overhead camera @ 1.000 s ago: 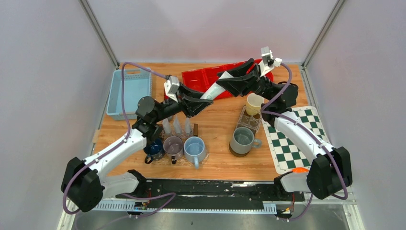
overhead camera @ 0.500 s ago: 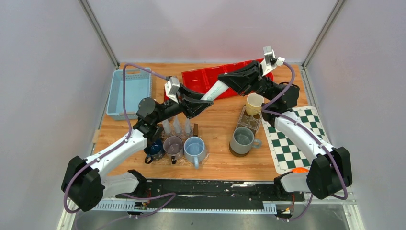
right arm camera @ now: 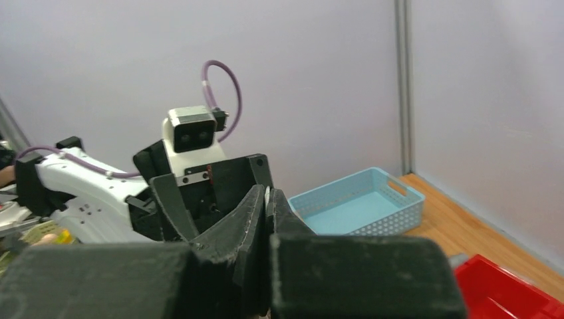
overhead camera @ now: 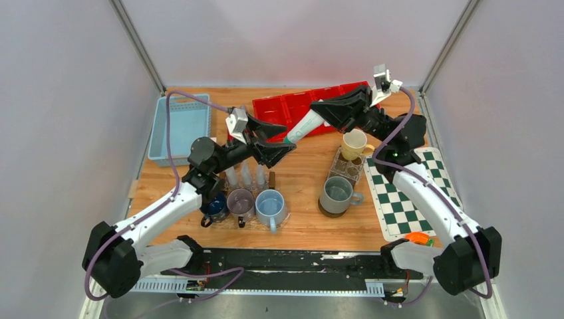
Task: Prepare toiletry sets of a toothbrush and toothpaste on the tray
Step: Place the toothpaste in the toothpaste holder.
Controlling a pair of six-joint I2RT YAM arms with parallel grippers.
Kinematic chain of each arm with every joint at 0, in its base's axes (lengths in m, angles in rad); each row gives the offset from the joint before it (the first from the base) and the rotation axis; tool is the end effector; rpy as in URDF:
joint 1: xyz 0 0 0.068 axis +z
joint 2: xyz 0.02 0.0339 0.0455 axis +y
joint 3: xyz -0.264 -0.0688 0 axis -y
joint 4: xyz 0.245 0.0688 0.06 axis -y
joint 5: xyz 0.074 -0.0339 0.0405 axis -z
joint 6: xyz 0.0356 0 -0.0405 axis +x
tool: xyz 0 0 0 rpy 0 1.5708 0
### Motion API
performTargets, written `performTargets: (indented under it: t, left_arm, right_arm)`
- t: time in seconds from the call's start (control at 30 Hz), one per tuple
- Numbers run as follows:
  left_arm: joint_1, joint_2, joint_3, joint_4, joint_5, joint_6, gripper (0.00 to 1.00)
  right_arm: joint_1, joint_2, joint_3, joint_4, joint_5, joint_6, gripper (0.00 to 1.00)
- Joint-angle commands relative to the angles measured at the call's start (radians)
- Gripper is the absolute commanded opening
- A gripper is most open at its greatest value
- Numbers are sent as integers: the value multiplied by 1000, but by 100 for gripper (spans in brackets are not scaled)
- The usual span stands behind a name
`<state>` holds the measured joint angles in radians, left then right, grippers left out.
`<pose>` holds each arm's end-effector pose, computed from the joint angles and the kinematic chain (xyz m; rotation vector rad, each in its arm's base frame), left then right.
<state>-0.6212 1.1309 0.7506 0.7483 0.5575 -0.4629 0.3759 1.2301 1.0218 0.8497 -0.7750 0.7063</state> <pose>0.1961 -0.1635 0.3546 0.6243 1.2161 -1.2579 0.2360 0.1199 0.4299 -0.6087 1.0679 1.3129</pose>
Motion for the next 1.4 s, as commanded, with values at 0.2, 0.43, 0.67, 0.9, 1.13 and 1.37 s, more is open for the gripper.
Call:
performTargets:
  t: [0.2,0.43,0.67,0.9,1.13,1.37]
  left_arm:
    - [3,-166,83,-423,-284,238,100]
    - [50,-183,260,-847,-560,328,100]
    - [95,-219,310,-990,-803,486,100]
    - [105,-269,216,-938,-961,593,100]
    - [111,-296,157,-889,-968,593,100]
    - [118,-327,115,-866,-950,602,100]
  right_arm:
    - [-8,-194,129,-653,333,-386,0]
    - [-8,-246,153,-873,605,-449,0]
    - [-1,-235,108,-976,887,-416,0]
    - [27,-198,47,-942,1073,-447,0]
    - [66,-172,-4,-919,1225,-449,0]
    - [117,-156,-38,-896,1301,-472,0]
